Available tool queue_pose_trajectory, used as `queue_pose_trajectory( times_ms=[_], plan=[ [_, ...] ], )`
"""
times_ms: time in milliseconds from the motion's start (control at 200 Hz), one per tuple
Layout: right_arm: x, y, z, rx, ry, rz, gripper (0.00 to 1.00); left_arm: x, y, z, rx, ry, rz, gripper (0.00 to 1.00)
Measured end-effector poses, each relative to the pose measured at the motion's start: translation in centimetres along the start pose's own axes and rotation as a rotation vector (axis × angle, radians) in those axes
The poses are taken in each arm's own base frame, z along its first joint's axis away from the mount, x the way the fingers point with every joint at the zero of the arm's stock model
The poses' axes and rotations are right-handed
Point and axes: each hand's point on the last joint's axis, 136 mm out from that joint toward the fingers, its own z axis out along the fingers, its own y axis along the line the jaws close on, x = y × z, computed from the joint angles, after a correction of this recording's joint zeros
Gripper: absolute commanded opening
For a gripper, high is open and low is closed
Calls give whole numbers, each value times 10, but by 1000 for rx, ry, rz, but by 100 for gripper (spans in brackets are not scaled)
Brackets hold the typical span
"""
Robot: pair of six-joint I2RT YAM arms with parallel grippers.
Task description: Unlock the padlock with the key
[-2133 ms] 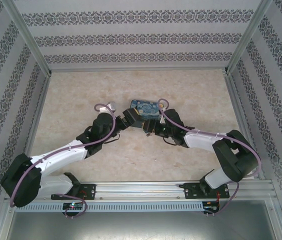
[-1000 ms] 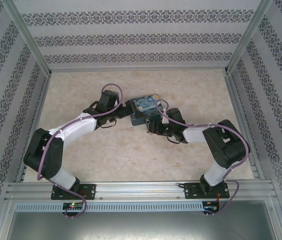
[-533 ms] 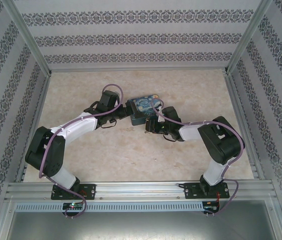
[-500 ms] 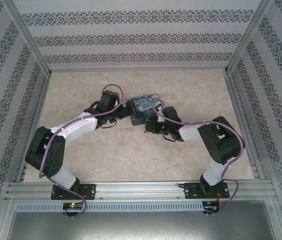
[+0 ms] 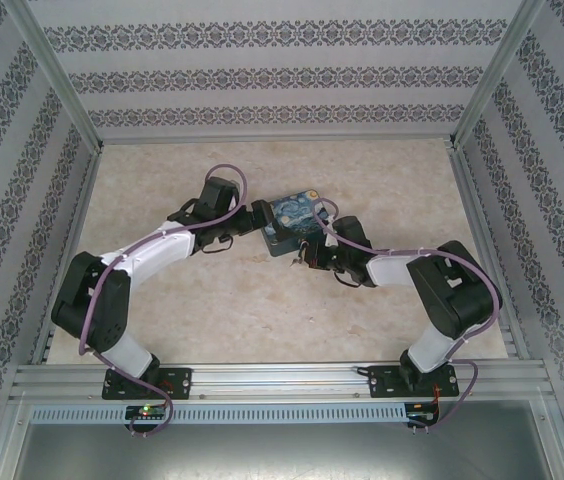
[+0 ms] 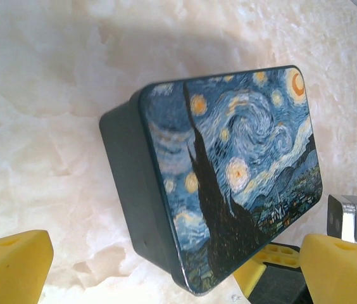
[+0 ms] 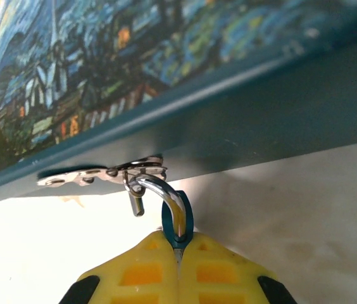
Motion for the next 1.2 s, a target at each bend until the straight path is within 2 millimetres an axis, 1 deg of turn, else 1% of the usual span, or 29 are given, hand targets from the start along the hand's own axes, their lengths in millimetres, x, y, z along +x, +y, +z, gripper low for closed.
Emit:
queue_pose_trajectory(
  times_ms=[120, 225, 310, 420, 530, 640, 695, 819, 1199],
  plan=[
    [1, -2, -3, 11, 6, 16, 0, -9, -5, 4, -38, -8, 49, 100],
    [2, -2, -5, 16, 12, 32, 0, -9, -10, 10, -84, 3, 112, 100],
    [3, -4, -6, 20, 13, 46, 0, -2, -14, 18, -126, 24, 173, 100],
    [3, -7, -8, 25, 10, 73, 0, 11, -12, 28, -190, 57, 245, 100],
    [3, -10, -9, 28, 6, 98, 0, 22, -5, 35, -263, 88, 313, 100],
    [3, -11, -9, 28, 2, 114, 0, 29, 2, 40, -322, 110, 364, 100],
    [3, -11, -9, 26, 0, 125, 0, 31, 6, 41, -344, 118, 382, 100],
    [3, -12, -10, 21, -9, 146, 0, 30, 5, 39, -373, 111, 429, 100],
    [-8, -20, -14, 2, -61, 241, 0, 31, -3, 45, -383, 104, 484, 100]
  ],
)
